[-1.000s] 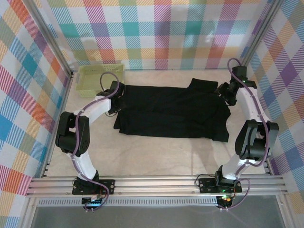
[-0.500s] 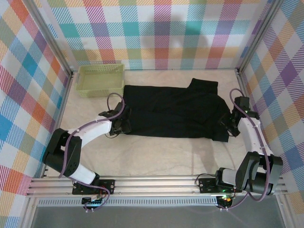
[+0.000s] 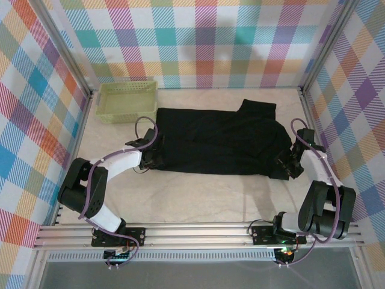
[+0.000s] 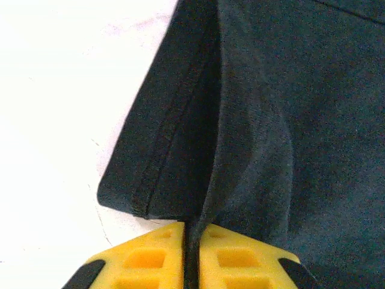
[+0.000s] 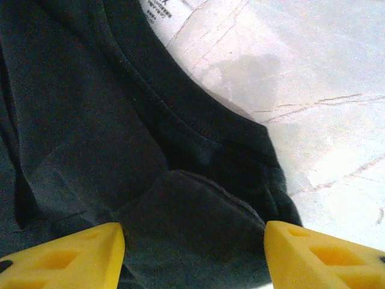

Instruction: Fold the inside-out t-shirt

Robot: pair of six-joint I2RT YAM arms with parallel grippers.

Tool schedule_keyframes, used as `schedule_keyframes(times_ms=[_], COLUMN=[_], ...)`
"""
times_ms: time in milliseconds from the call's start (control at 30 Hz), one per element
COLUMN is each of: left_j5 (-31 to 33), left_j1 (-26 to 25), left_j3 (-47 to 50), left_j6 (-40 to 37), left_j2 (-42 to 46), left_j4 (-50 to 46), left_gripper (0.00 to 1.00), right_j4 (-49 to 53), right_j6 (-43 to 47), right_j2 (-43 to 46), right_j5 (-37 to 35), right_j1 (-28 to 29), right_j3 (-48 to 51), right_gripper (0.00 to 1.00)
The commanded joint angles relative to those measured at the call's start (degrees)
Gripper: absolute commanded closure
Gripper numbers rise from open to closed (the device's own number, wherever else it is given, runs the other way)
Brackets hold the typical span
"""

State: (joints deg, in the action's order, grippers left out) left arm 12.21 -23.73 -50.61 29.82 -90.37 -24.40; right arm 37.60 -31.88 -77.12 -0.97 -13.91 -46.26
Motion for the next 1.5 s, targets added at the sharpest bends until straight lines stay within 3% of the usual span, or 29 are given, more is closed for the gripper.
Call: schedule_keyframes(times_ms=[0,167,200,500,700,767,867,1000,1133,1267,1467], left_j5=[1.5,2.2,2.2,5.7,7.8,5.9,5.1,5.6,8.1,8.7,7.8], left_j1=[0.8,2.7,3.2,7.4,7.5,7.4,7.4,7.4,7.5,7.5,7.5], left_j3=[-0.3,1.5,1.6,2.1,1.8,1.8,0.6,-1.2,-2.6,-3.2,-3.2], left_j6=[-1.3,-1.7,-1.7,-2.3,-1.5,-1.7,-2.0,-1.9,-1.5,-1.2,-1.1], left_j2=[1.5,5.2,5.7,10.5,7.8,6.0,3.3,1.2,0.2,-0.5,-0.5], left_j4=[0.5,0.8,0.5,-2.0,-3.8,-3.5,-4.2,-5.3,-6.7,-6.9,-6.7], left_gripper=[0.95,1.00,1.00,1.00,1.00,1.00,1.00,1.00,1.00,1.00,1.00], right_j4=[-2.2,-1.9,-1.5,3.4,3.4,2.3,3.1,3.9,2.4,-1.2,-5.3], right_j6=[-0.3,-0.5,-0.6,-0.4,1.4,2.0,2.7,0.8,-1.2,-2.2,-3.7], right_j2=[-2.2,-1.4,-0.7,9.0,8.2,7.6,6.8,9.7,12.7,9.1,3.2], right_j5=[3.8,1.9,0.8,-11.4,-5.8,-2.1,1.5,2.3,5.6,9.4,16.1], right_j1=[-0.3,-0.4,-0.4,-0.7,-0.5,-0.3,-0.4,-2.3,-6.0,-7.8,-6.2], right_j3=[0.1,-0.1,-0.2,-3.7,-3.4,-1.6,-0.3,1.7,5.0,7.0,8.2], right_gripper=[0.52,0.95,1.00,1.00,1.00,0.92,0.60,0.40,0.35,0.33,0.35])
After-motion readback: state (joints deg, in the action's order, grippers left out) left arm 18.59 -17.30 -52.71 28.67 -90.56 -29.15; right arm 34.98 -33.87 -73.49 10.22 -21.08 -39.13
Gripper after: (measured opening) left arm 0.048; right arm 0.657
